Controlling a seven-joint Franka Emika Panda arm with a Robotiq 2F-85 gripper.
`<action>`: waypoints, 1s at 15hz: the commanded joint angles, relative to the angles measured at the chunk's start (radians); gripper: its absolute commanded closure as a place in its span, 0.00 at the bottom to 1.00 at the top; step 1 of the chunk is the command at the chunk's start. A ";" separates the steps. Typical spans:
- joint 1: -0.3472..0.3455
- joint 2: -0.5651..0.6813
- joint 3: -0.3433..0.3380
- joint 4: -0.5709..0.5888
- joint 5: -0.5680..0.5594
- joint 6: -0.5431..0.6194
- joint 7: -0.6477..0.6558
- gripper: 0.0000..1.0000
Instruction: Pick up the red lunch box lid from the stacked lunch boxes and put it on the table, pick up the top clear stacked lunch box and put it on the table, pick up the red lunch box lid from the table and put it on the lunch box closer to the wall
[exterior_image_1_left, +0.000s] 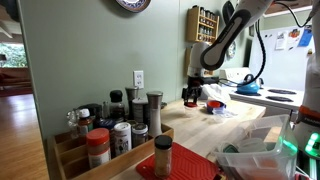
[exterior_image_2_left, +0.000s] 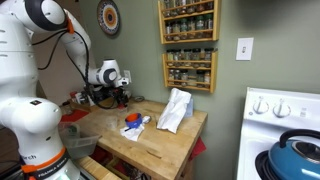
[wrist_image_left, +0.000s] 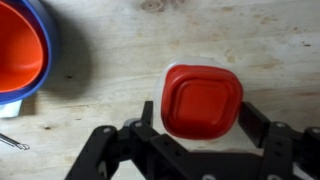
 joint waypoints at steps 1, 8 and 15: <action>0.003 0.000 -0.002 -0.012 -0.006 0.015 0.013 0.00; -0.013 -0.044 0.027 -0.011 0.100 -0.050 -0.075 0.00; -0.010 -0.252 0.039 0.020 0.065 -0.313 -0.074 0.00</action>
